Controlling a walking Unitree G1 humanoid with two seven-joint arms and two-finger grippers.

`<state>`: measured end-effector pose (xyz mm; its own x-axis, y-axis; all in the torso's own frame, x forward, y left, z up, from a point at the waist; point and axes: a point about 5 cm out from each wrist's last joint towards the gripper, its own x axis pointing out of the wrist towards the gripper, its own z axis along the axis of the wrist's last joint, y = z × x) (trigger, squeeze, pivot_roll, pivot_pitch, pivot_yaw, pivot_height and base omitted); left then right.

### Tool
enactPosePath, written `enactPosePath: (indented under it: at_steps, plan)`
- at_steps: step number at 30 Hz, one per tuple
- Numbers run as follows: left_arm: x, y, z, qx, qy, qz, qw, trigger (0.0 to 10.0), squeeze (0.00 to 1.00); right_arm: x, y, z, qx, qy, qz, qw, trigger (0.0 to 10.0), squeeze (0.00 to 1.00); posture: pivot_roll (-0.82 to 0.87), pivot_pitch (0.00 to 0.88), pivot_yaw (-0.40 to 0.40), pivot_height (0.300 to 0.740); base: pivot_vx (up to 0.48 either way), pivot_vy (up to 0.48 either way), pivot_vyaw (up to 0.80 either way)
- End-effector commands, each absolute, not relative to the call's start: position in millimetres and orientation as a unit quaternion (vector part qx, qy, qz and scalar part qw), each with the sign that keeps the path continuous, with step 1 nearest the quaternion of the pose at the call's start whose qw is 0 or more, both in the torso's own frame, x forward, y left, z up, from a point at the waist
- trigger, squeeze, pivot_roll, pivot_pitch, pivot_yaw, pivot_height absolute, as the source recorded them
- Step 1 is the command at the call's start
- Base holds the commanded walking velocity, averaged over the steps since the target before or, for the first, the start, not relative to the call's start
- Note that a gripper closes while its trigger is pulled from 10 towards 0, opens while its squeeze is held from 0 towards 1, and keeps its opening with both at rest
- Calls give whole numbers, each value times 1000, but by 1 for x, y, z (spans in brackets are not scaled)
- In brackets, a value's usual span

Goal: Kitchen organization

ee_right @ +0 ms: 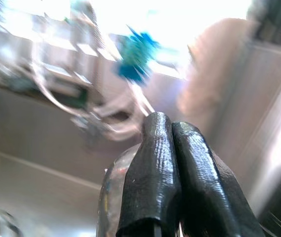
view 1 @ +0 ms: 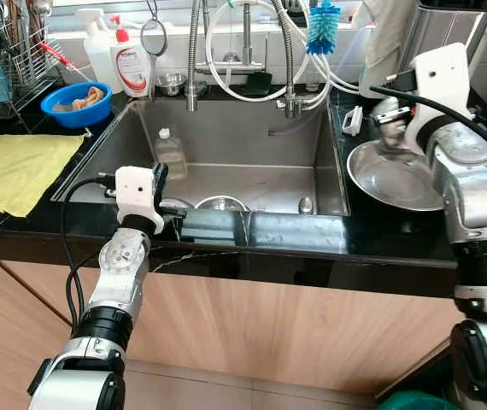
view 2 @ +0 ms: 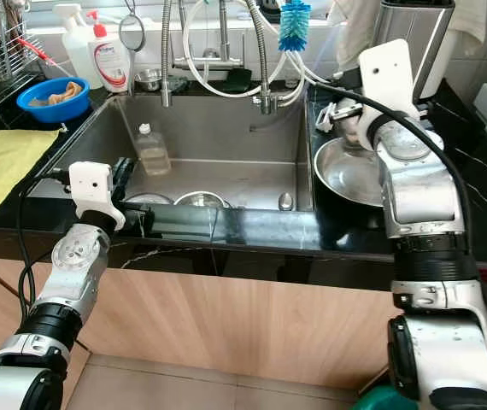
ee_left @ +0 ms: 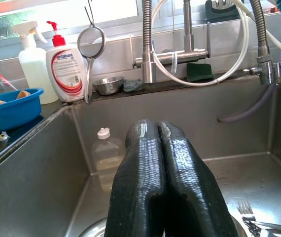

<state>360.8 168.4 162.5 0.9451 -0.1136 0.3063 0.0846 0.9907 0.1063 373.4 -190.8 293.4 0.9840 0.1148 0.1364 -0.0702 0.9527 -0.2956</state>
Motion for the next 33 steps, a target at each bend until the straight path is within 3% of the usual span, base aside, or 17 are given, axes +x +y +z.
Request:
enactPosePath:
  at_steps: [1, 4, 18, 33]
  plan:
    - [360, 172, 163, 47, -159, -41, 985, 10000, 0, 370, -180, 297, -132, -109, 87, 982, 10000, 0, -53, 0, 53, 740, 0, 0, 0]
    - [360, 172, 163, 47, -162, -41, 985, 10000, 0, 369, -166, 279, -99, -100, 143, 980, 10000, 0, -48, 0, 51, 740, 0, 0, 0]
    - [358, 173, 162, 49, -165, -39, 984, 10000, 0, 377, -162, 215, 8, -44, 192, 980, 10000, 0, -30, 0, 44, 740, 0, 0, 0]
    - [356, 168, 160, 45, -164, -45, 984, 10000, 0, 384, -163, 192, 13, -19, 182, 983, 10000, 0, -25, 0, 40, 740, 0, 0, 0]
